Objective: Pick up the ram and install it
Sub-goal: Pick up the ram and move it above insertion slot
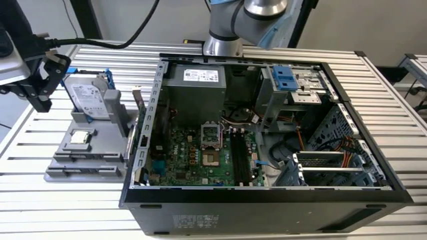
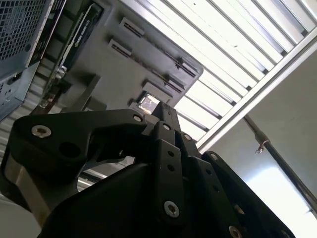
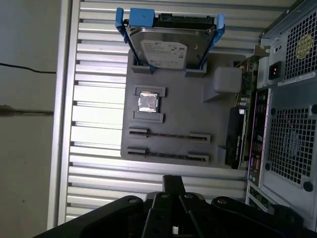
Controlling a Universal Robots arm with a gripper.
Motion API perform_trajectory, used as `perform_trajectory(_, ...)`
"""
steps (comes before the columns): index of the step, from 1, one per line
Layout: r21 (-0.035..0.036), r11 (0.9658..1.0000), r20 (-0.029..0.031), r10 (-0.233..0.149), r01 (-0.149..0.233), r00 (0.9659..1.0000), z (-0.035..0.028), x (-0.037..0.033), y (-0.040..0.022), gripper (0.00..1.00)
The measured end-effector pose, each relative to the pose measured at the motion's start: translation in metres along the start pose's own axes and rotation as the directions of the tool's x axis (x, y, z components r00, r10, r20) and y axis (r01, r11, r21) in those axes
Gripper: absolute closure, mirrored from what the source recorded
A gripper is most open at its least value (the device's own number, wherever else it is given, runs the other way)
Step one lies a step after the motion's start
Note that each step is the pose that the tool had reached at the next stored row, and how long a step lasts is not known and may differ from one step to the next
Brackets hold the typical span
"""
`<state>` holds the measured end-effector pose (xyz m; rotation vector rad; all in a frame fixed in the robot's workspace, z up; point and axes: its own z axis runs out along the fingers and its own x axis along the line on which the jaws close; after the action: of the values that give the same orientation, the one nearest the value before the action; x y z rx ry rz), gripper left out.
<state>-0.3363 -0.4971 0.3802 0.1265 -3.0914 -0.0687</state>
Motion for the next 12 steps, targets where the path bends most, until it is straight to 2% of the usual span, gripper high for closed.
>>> perform_trajectory(4, 0.003, 0.9977, -0.0033, -0.068, 0.068, 0.9977, 0.0, 0.0002, 0.0001, 1.0)
perform_trajectory(6, 0.0045, 0.9946, -0.0051, -0.104, 0.104, 0.9946, 0.0, 0.0002, 0.0, 1.0)
perform_trajectory(9, 0.0067, 0.9881, -0.007, -0.154, 0.154, 0.9881, -0.0001, 0.0003, 0.0, 1.0)
perform_trajectory(11, 0.0089, 0.984, -0.0033, -0.178, 0.178, 0.9841, -0.0001, 0.0003, 0.0001, 1.0)
perform_trajectory(12, 0.0101, 0.9817, 0.0009, -0.19, 0.19, 0.9818, -0.0001, 0.0002, 0.0001, 1.0)
